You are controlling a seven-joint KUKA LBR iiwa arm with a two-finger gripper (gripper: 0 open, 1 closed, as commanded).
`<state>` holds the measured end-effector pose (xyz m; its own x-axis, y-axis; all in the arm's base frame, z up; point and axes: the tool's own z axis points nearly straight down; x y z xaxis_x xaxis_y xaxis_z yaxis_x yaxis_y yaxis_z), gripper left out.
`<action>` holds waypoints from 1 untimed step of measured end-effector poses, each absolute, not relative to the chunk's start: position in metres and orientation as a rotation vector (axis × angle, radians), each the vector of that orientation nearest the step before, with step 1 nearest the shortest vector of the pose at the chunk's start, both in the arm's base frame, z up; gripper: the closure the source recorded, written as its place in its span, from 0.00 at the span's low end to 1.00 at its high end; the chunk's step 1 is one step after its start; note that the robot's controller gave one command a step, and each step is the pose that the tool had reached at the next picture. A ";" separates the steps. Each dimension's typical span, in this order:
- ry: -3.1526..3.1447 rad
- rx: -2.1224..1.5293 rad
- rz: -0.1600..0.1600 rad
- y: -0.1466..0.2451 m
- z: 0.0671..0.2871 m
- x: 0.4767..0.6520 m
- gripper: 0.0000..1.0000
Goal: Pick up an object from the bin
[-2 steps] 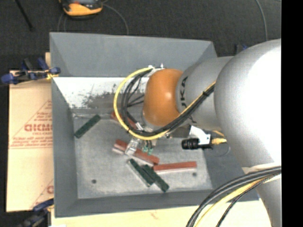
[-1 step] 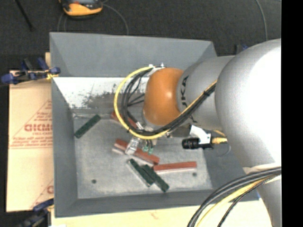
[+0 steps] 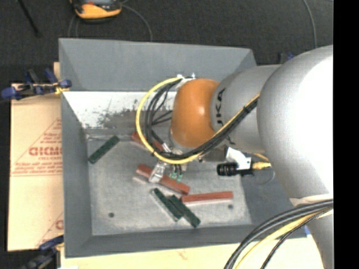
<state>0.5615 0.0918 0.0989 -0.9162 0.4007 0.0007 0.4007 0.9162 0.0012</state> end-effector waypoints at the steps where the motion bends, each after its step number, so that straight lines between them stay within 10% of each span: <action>1: -3.076 -0.644 -0.003 0.092 0.107 0.562 1.00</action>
Offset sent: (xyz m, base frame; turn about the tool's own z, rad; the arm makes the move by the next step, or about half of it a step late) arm 0.0002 0.0001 0.0048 0.0000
